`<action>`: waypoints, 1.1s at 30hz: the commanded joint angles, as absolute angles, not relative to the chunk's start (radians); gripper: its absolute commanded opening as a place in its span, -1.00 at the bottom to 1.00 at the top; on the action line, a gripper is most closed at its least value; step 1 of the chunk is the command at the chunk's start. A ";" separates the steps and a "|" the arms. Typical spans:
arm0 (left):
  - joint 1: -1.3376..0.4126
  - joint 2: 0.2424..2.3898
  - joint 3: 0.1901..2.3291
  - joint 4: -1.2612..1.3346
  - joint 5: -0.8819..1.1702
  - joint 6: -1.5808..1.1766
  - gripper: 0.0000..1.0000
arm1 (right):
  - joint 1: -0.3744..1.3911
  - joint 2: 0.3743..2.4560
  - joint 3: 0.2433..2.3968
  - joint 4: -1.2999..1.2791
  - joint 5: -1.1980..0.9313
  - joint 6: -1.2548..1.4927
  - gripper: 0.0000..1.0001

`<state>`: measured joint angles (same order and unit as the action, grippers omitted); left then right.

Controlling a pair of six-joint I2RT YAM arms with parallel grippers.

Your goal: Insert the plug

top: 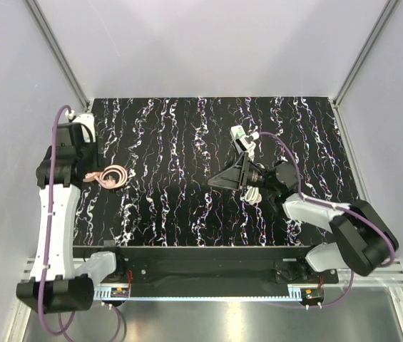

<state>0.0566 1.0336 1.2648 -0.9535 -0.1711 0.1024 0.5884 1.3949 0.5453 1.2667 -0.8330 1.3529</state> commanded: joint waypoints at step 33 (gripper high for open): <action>0.336 1.643 1.473 -0.825 -0.086 0.382 -1.00 | 0.581 1.238 0.508 0.977 -0.804 1.175 0.99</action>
